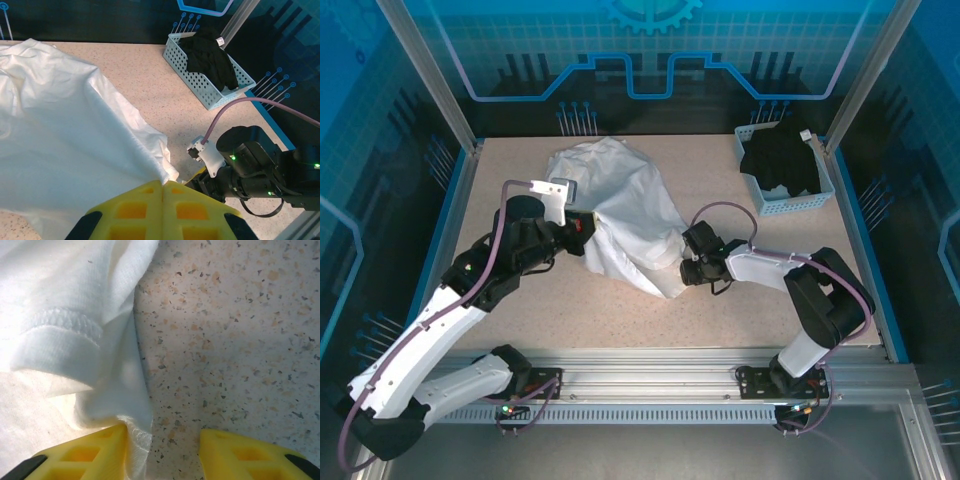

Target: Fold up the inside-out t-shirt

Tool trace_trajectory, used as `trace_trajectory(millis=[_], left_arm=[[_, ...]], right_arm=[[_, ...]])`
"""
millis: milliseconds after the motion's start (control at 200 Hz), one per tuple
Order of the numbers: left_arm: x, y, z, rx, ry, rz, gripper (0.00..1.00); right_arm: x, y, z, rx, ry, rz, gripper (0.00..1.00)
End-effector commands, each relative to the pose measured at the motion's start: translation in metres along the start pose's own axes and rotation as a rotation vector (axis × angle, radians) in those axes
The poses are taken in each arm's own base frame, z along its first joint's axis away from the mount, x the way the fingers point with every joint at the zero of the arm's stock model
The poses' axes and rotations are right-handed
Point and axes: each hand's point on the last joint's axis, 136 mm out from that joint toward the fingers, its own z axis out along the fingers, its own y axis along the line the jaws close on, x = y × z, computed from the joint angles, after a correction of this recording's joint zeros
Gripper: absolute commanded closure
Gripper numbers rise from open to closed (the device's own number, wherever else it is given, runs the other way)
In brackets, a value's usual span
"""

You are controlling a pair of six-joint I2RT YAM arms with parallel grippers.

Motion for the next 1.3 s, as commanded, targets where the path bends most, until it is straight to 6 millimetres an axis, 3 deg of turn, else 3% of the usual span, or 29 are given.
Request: trace_trajectory(millis=[0,270,405,485,520,1025,1070,1296], left_arm=[[-0.011,0.003,-0.012,-0.018,-0.044,0.026,1.0],[-0.009,0.005,-0.013,-0.026,-0.041,0.035,1.0],[-0.008,0.007,-0.013,-0.03,-0.042,0.036,1.0],[-0.008,0.007,-0.014,-0.029,-0.043,0.036,1.0],[-0.008,0.007,-0.014,-0.031,-0.041,0.037,1.0],[-0.007,0.011,-0.015,-0.048,-0.045,0.041,1.0],[-0.006,0.011,-0.015,-0.049,-0.044,0.04,1.0],[-0.006,0.013,-0.015,-0.057,-0.045,0.042,1.0]], right_arm=[[-0.052,0.049,-0.01,-0.198,-0.216,-0.045,0.59],[-0.066,0.058,-0.013,-0.306,-0.247,0.002,0.63],[-0.069,0.053,-0.006,-0.263,-0.216,0.004,0.63],[-0.058,0.044,0.005,-0.209,-0.169,0.004,0.63],[-0.068,0.045,0.001,-0.208,-0.189,0.005,0.63],[-0.048,0.035,0.007,-0.144,-0.132,-0.04,0.58],[-0.034,0.03,0.011,-0.131,-0.103,-0.047,0.57],[-0.022,0.027,0.004,-0.137,-0.09,-0.059,0.52]])
